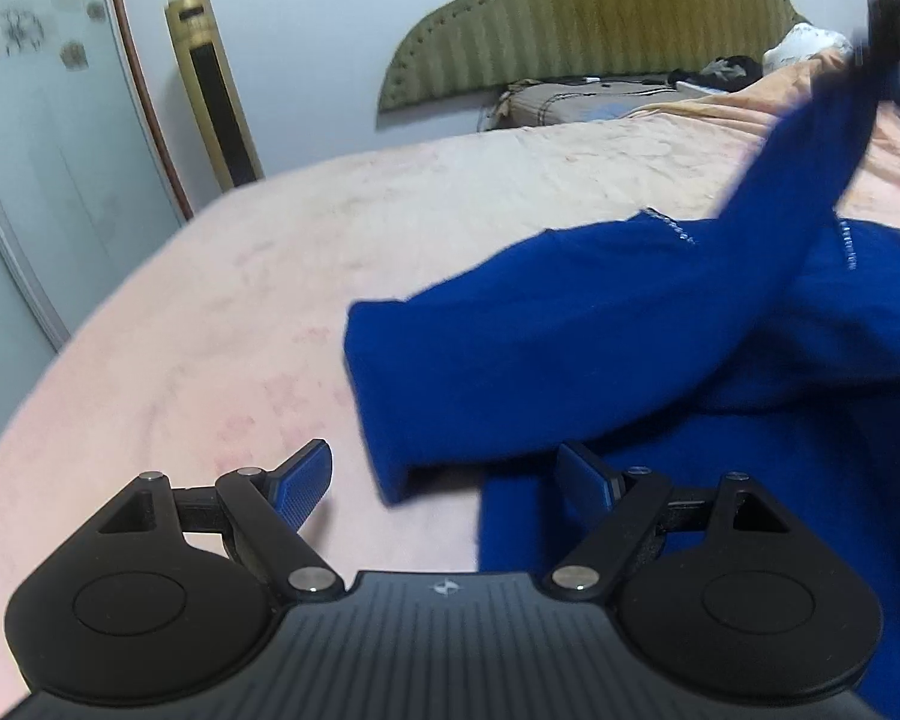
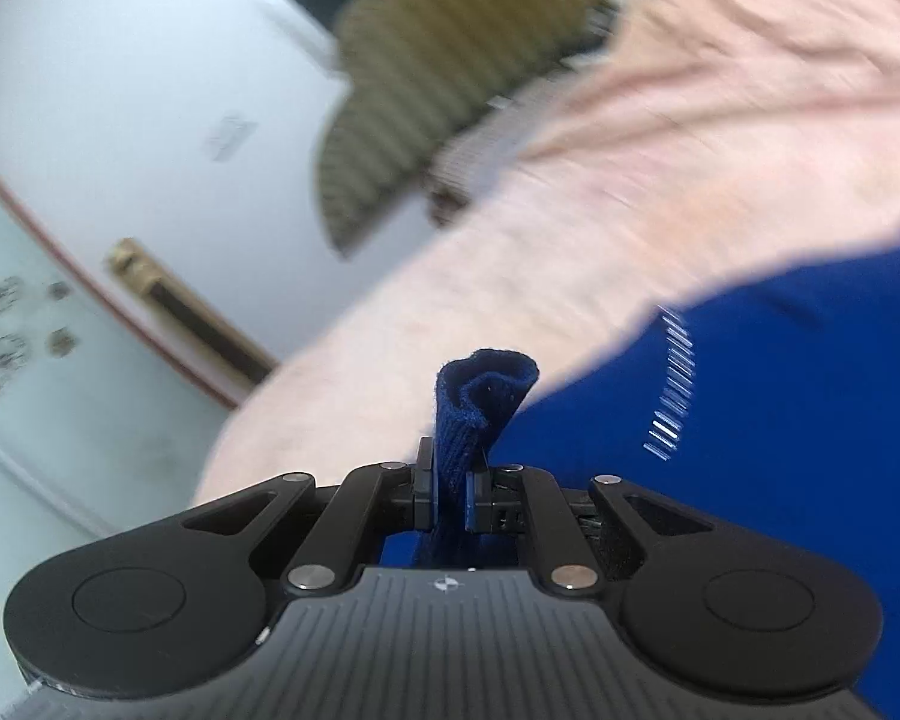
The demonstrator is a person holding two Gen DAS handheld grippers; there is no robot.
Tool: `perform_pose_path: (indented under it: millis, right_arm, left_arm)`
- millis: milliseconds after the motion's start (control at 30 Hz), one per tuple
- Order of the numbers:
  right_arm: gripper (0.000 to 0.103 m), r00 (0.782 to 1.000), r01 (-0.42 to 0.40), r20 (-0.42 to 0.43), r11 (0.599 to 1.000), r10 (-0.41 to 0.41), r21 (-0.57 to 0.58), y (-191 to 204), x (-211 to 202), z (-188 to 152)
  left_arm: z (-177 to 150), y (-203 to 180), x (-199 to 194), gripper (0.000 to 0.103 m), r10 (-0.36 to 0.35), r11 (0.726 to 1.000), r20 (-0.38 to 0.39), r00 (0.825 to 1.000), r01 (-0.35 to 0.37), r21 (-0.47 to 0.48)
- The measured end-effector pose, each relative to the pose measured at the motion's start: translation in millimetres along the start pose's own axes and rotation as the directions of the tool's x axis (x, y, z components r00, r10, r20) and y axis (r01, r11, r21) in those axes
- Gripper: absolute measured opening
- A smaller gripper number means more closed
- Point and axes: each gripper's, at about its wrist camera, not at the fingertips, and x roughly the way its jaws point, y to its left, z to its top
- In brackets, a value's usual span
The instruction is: Fold small clothes
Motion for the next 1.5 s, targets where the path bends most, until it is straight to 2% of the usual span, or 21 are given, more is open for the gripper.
perform_pose_path:
  millis: [100, 233, 433, 667, 1033, 1167, 1267, 1400, 1500]
  right_arm:
    - [0.012, 0.998, -0.039, 0.044, 0.997, 0.042, -0.067, 27, -11, 21]
    - [0.012, 0.993, -0.008, 0.116, 0.992, 0.022, -0.127, 33, -32, 40]
    - [0.012, 0.986, 0.068, 0.157, 0.997, -0.06, -0.045, -16, -48, 52]
    - [0.012, 0.974, 0.141, 0.173, 0.989, -0.145, 0.035, -72, -58, 46]
    - [0.013, 0.966, 0.216, 0.112, 0.966, -0.233, 0.142, -141, -56, 26]
    - [0.013, 0.969, 0.219, 0.076, 0.962, -0.233, 0.164, -159, -53, 18]
    - [0.017, 0.968, 0.236, 0.049, 0.957, -0.248, 0.171, -169, -51, 13]
    - [0.018, 0.972, 0.222, 0.038, 0.955, -0.233, 0.194, -181, -54, 9]
    - [0.018, 0.971, 0.227, 0.035, 0.959, -0.236, 0.169, -179, -55, 7]
  left_arm:
    - [3, 3, 4, 0.082, 0.027, 1.0, 0.006, 1.0, -0.027, -0.004]
    - [3, 12, 7, 0.083, 0.03, 0.999, -0.007, 1.0, -0.03, -0.028]
    - [-1, 13, 10, 0.083, 0.034, 0.999, -0.04, 0.999, -0.036, -0.033]
    - [-3, 12, 14, 0.083, 0.037, 0.999, -0.05, 0.998, -0.038, -0.021]
    - [1, 12, 19, 0.083, 0.042, 0.999, -0.062, 0.997, -0.044, -0.031]
    - [4, 11, 22, 0.083, 0.062, 0.997, -0.061, 0.996, -0.065, -0.04]
    - [6, 14, 21, 0.083, 0.066, 0.996, -0.073, 0.995, -0.07, -0.063]
    - [11, 7, 11, 0.083, 0.061, 0.997, -0.033, 0.998, -0.062, -0.042]
    - [18, -4, 9, 0.083, 0.05, 0.999, -0.012, 0.999, -0.051, -0.013]
